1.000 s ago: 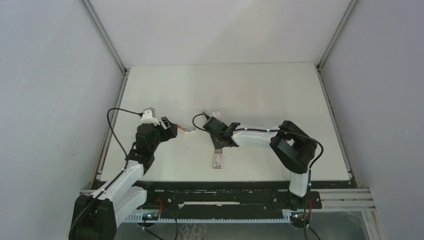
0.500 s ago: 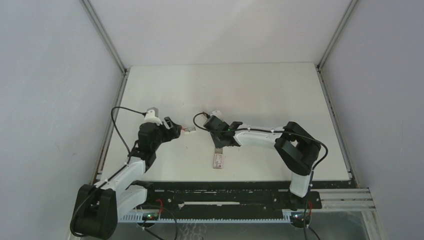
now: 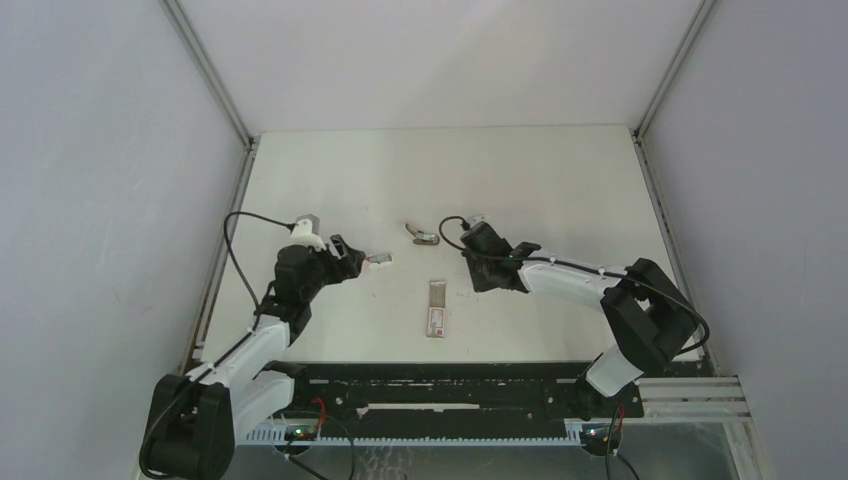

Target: Load the staples into the stapler

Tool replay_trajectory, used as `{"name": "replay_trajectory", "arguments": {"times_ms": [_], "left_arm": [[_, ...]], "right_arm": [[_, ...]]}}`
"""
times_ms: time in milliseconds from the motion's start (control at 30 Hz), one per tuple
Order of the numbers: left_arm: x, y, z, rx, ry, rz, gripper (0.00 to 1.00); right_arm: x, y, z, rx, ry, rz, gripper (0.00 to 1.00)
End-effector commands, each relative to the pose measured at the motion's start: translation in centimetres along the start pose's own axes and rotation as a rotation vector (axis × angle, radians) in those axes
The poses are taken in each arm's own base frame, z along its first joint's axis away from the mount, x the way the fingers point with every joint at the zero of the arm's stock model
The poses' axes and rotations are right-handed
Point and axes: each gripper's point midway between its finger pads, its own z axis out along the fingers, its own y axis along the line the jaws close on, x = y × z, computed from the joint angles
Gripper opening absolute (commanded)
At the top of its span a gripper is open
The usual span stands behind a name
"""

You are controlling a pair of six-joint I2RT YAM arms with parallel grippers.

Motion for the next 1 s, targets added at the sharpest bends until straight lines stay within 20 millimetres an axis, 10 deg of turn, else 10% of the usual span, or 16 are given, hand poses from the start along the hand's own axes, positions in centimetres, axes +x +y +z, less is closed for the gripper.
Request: {"name": "replay_trajectory", "arguments": {"times_ms": [0, 967], "left_arm": [[-1.9, -0.6, -0.2, 0.025, -0.062, 0.054, 0.77], [-3.6, 1.6, -1.3, -0.107, -0.173, -0.006, 0.81]], "right_arm": [[-0.8, -1.1, 0.3, -0.056, -0.035, -0.021, 0.11], [0.4, -3.8, 2.4, 0.022, 0.071, -0.028, 0.29]]}}
